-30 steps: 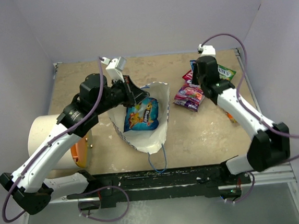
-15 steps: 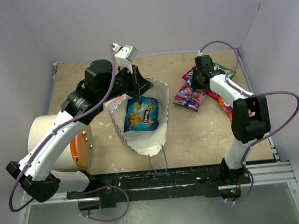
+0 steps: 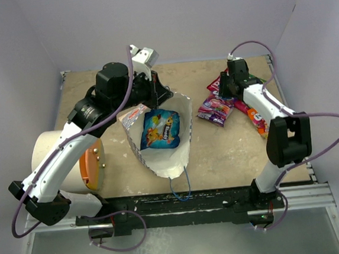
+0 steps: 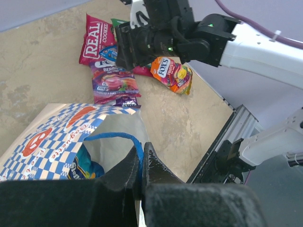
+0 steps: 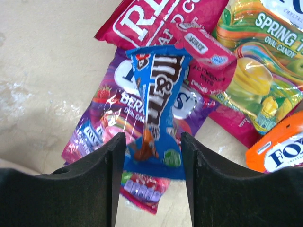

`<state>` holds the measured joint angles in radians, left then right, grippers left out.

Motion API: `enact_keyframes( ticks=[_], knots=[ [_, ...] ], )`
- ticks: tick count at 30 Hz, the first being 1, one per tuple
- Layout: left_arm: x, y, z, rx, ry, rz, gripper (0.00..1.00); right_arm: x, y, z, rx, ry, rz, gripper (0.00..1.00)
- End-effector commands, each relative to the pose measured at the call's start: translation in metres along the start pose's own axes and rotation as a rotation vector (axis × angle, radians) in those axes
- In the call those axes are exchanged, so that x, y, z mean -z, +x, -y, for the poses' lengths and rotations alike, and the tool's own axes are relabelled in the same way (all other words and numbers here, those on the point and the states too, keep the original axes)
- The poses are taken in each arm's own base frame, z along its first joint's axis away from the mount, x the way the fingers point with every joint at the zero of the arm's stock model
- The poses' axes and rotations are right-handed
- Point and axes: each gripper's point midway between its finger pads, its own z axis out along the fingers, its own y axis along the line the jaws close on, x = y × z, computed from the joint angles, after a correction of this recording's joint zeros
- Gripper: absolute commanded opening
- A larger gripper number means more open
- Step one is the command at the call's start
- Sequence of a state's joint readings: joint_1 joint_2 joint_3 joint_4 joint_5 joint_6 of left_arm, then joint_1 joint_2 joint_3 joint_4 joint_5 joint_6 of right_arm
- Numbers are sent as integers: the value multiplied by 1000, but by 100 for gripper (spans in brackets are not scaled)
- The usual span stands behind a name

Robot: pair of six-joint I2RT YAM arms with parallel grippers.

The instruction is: Take the snacks out of the paper bag

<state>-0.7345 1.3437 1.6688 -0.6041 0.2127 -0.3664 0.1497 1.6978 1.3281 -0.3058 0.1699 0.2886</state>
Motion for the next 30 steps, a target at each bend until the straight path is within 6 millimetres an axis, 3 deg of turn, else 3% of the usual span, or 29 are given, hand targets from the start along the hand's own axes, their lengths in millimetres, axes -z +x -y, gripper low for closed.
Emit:
enact_keyframes(
  ticks=[1, 3, 6, 11, 15, 20, 24, 28, 30],
  knots=[
    [10, -9, 6, 50, 3, 47, 0, 38, -9, -4, -40, -57, 52, 54],
    [10, -13, 15, 52, 49, 52, 0, 55, 2, -5, -46, -90, 59, 55],
    [9, -3, 13, 92, 46, 38, 0, 80, 20, -9, -42, -171, 81, 56],
    [14, 3, 17, 111, 64, 22, 0, 127, 49, -36, -57, -382, 96, 55],
    [22, 6, 15, 119, 46, 22, 0, 183, 40, -80, -83, -595, 188, 54],
    [28, 6, 16, 130, 41, 20, 0, 257, 29, -148, 46, -849, 357, 54],
    [30, 4, 14, 165, 29, 51, 0, 294, 53, -189, 185, -1031, 432, 54],
    [26, 6, 11, 215, 13, 56, 0, 337, 91, -219, 438, -1156, 550, 53],
    [25, 5, 16, 212, 35, 46, 0, 343, 109, -227, 572, -1160, 584, 55]
  ],
)
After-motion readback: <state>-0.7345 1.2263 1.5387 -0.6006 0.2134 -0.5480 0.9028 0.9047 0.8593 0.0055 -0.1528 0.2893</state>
